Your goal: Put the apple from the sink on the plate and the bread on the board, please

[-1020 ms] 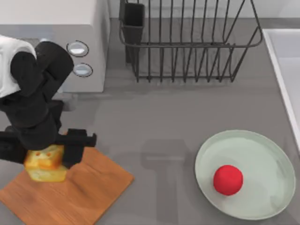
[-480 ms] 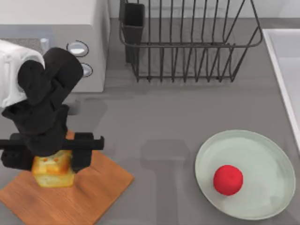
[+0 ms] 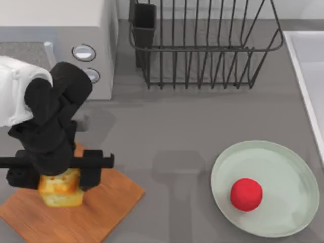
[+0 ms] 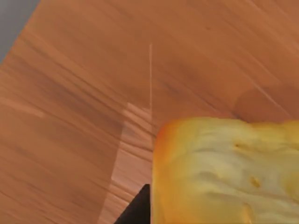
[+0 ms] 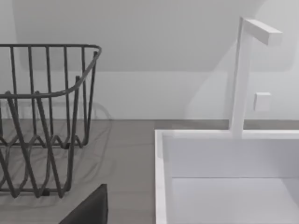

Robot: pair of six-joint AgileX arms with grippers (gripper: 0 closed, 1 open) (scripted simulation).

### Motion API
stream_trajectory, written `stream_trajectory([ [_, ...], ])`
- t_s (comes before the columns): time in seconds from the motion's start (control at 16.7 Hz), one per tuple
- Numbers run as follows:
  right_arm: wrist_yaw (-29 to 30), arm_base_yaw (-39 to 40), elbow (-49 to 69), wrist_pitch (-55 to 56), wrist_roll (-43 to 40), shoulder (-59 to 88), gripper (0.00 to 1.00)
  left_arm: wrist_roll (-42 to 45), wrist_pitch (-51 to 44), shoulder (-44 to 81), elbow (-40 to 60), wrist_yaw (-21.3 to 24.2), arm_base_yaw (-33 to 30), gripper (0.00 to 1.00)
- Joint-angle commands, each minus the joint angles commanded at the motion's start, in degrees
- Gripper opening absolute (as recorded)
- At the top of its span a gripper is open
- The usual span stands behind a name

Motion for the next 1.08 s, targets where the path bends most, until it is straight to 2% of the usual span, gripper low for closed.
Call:
stream_trajectory([
  [0.42,0.0,0.0,0.0,0.0,0.0,0.0,1.00,0.0,5.5,2.0,-3.4,0.0,-0.1,0.00],
  [0.66,0.0,0.0,0.0,0.0,0.0,0.0,1.00,0.0,5.7,2.1,-3.5,0.0,-0.1,0.00],
  [1.08,0.0,0.0,0.0,0.0,0.0,0.0,1.00,0.0,5.7,2.1,-3.5,0.0,-0.1,0.53],
])
